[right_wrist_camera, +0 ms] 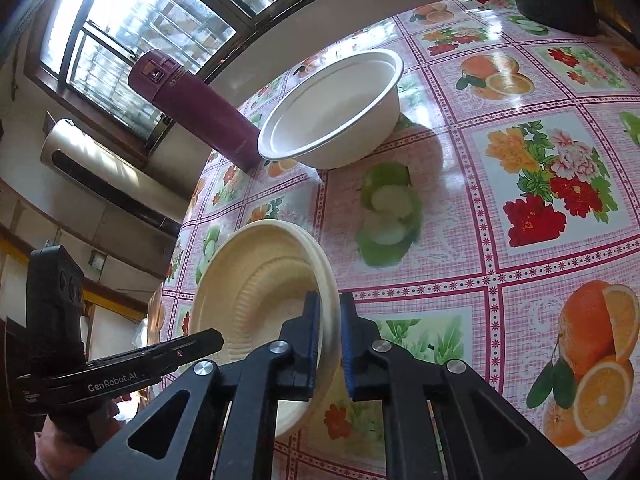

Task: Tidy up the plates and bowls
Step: 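Lift the cream bowl with the left tool and carry it onto the stack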

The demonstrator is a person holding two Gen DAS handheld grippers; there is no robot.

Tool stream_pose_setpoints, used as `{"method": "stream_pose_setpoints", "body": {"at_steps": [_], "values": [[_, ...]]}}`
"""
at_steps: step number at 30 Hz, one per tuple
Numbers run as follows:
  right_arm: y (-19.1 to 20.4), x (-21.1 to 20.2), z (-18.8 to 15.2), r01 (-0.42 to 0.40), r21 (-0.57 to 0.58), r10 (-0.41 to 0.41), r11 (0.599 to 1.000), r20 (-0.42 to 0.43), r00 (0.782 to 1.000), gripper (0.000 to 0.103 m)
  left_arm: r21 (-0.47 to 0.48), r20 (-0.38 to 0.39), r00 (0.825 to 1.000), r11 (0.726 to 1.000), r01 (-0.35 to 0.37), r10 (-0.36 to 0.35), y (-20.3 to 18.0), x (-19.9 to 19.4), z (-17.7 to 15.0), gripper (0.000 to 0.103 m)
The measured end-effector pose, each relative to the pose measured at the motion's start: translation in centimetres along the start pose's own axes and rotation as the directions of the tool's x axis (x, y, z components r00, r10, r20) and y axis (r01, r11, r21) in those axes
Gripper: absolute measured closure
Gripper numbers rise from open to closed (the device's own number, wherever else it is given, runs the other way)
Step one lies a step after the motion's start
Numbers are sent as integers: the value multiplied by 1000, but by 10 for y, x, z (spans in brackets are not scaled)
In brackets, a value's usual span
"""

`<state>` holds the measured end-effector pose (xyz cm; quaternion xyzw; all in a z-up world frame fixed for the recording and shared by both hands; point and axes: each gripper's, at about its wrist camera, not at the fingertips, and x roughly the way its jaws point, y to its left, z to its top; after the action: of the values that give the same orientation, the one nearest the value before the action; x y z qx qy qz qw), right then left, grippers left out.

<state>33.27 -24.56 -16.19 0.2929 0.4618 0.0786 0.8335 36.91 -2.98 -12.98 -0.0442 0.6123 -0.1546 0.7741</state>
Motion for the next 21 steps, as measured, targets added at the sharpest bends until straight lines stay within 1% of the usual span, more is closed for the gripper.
{"method": "stream_pose_setpoints", "body": {"at_steps": [6,12,17,19,21], "values": [[7,-20,-8,-5,-16,5,1000,23,1000,94,30,10,1000,1000,8,-8,-2,-12,-15,83],[39,-59,-31,-25,-83,30,996,60,998,94,60,79,997,998,-3,-2,-3,-62,-46,83],[83,-88,-69,-71,-167,82,983,64,995,94,62,136,990,998,-32,23,18,-115,-93,83],[104,-92,-91,-85,-211,99,974,57,993,94,52,151,988,998,-46,38,32,-133,-117,83],[122,-92,-116,-106,-246,117,963,31,993,93,37,164,985,997,-67,60,46,-147,-142,83]]}}
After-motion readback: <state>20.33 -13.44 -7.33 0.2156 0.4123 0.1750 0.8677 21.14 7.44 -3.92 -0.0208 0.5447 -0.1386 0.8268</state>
